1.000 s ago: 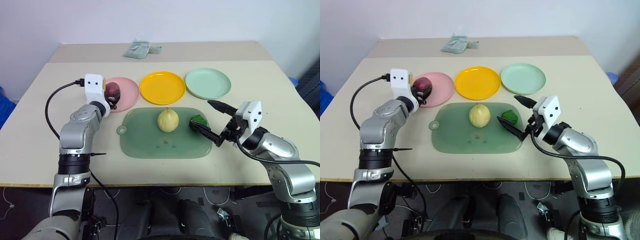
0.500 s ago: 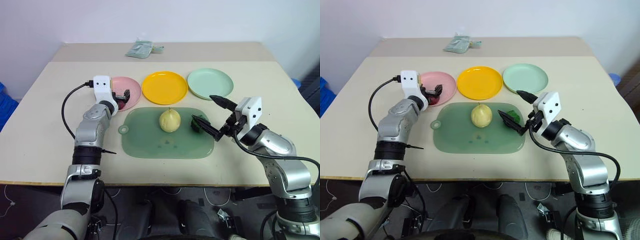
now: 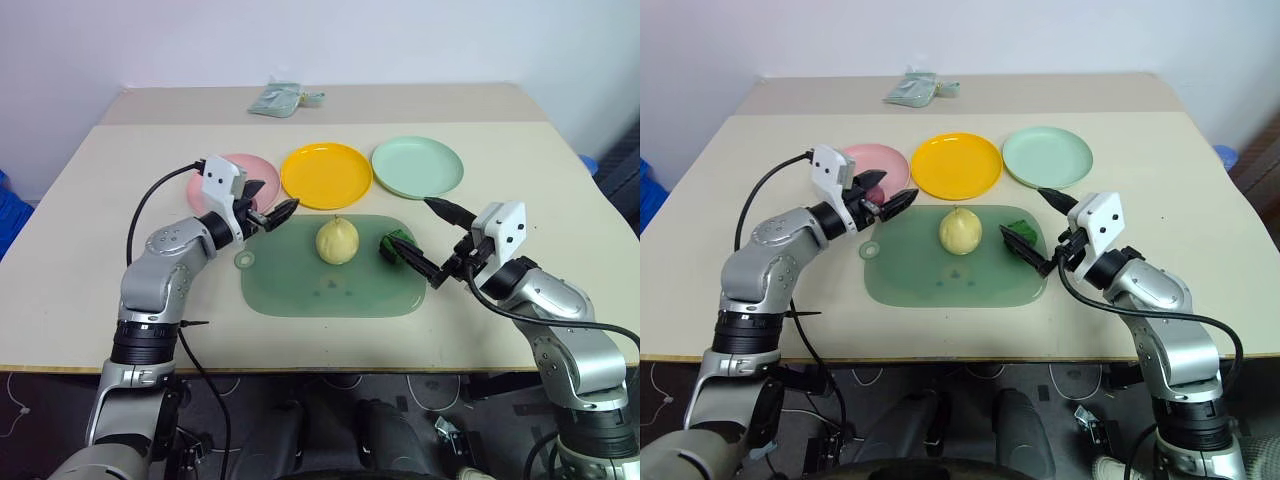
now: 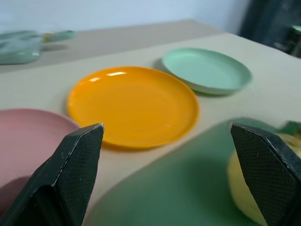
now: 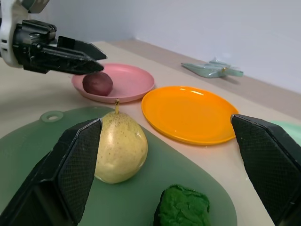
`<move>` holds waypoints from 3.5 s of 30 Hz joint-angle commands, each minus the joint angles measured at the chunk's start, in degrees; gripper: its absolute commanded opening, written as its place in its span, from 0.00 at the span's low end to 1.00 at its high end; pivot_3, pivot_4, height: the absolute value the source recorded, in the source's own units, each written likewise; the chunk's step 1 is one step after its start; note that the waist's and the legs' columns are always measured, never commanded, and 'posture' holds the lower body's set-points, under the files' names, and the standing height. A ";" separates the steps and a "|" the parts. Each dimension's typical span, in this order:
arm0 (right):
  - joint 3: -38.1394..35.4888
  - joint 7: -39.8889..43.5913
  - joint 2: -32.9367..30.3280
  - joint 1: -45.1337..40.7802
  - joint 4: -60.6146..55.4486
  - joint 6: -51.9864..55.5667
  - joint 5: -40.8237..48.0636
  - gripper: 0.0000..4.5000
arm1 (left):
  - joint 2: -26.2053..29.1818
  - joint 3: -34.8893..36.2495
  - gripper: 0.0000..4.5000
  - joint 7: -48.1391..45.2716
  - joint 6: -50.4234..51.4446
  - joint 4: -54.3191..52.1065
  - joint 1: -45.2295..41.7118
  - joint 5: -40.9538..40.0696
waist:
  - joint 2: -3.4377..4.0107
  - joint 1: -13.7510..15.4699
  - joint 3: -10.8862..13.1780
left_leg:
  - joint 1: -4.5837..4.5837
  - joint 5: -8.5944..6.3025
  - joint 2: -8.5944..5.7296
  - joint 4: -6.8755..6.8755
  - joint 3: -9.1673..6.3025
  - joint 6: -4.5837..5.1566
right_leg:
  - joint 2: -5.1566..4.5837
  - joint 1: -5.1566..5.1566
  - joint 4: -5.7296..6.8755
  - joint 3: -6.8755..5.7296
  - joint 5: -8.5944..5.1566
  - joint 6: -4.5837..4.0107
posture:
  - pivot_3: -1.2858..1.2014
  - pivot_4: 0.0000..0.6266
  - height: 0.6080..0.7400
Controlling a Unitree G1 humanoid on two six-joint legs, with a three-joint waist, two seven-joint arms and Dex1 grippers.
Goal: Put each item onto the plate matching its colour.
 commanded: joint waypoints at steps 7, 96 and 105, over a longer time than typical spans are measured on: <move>-1.14 -0.33 -0.02 1.02 -2.40 -0.96 0.50 1.00 | 1.11 -4.06 0.98 -5.31 -0.83 -2.65 0.00 0.10 | 0.00 -0.04 0.00 | 0.00 0.00 0.00 -0.01 0.00 0.00 | 0.00 0.00 0.00 0.00 0.00 0.00 | 0.52 0.24 1.00; -5.29 -5.08 -1.80 10.56 -9.27 2.76 0.05 1.00 | -18.51 1.72 0.99 19.64 -31.26 74.82 -44.22 18.81 | -0.44 0.00 0.26 | -0.16 -0.01 -0.08 0.14 0.00 0.06 | -0.02 -0.08 0.09 -0.06 -0.01 0.15 | 0.52 0.24 1.00; -2.24 -5.71 -1.32 5.62 -5.50 3.21 -1.43 1.00 | -13.29 0.91 0.99 1.02 -29.78 53.69 -32.69 15.18 | -0.35 -0.28 0.21 | -0.08 0.00 -0.07 0.10 0.08 0.05 | -0.01 -0.10 0.14 0.00 0.00 0.13 | 0.52 0.24 1.00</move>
